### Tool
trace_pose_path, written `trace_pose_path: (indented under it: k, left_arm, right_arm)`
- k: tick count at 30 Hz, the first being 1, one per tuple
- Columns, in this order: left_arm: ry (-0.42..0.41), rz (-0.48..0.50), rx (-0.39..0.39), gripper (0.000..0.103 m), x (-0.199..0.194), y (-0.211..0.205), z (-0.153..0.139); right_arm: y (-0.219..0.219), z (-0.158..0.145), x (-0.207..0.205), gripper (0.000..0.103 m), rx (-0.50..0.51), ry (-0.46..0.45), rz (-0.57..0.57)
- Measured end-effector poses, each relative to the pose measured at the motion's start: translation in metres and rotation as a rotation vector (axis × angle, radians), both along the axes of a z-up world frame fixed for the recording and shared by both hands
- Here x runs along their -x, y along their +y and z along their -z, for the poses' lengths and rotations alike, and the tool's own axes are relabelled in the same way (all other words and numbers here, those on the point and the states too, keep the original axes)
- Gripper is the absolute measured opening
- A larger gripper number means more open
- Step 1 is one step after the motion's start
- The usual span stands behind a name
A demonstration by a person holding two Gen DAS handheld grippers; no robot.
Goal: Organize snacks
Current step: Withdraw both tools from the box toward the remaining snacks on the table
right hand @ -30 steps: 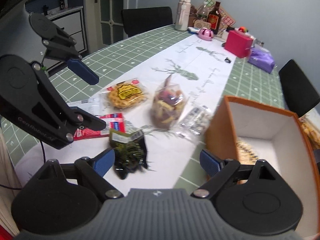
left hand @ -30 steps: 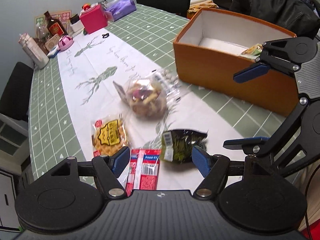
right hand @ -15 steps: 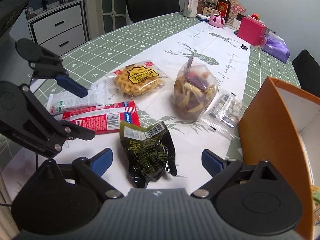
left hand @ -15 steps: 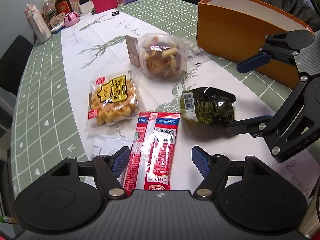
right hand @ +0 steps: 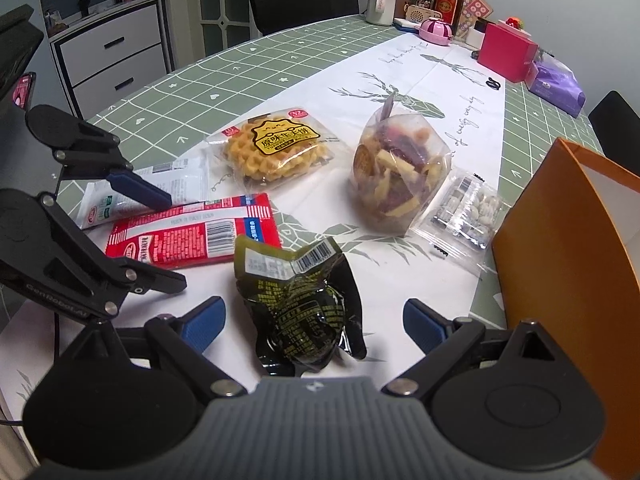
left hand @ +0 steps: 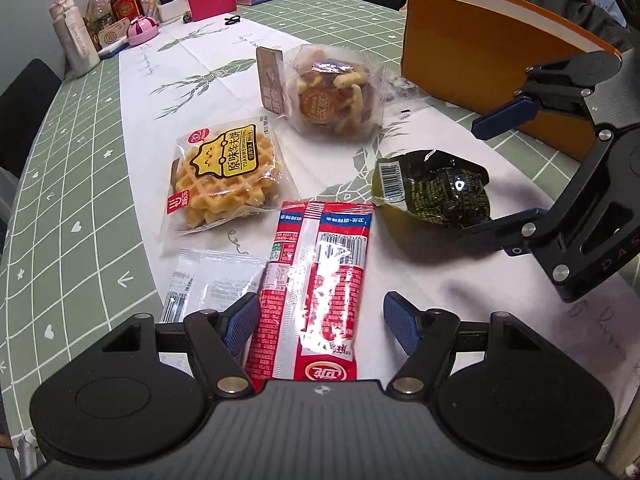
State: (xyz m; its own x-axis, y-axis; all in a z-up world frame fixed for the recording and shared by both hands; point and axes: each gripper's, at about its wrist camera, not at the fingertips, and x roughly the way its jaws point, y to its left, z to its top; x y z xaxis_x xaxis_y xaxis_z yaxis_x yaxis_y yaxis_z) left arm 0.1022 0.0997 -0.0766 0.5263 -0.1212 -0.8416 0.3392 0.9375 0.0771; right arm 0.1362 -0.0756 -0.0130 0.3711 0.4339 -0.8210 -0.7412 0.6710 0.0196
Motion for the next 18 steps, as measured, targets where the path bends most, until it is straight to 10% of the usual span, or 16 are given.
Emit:
trace_pose_path:
  k: [12,18]
  left_arm:
    - [-0.011,-0.04,0.079,0.092,-0.008,0.013,0.007]
    - [-0.018,-0.03,0.085,0.077,-0.007,0.007,0.006]
  right_arm:
    - [0.009,0.015,-0.009,0.093,0.02,0.022,-0.005]
    - [0.012,0.021,-0.011,0.081,0.043,0.024,-0.007]
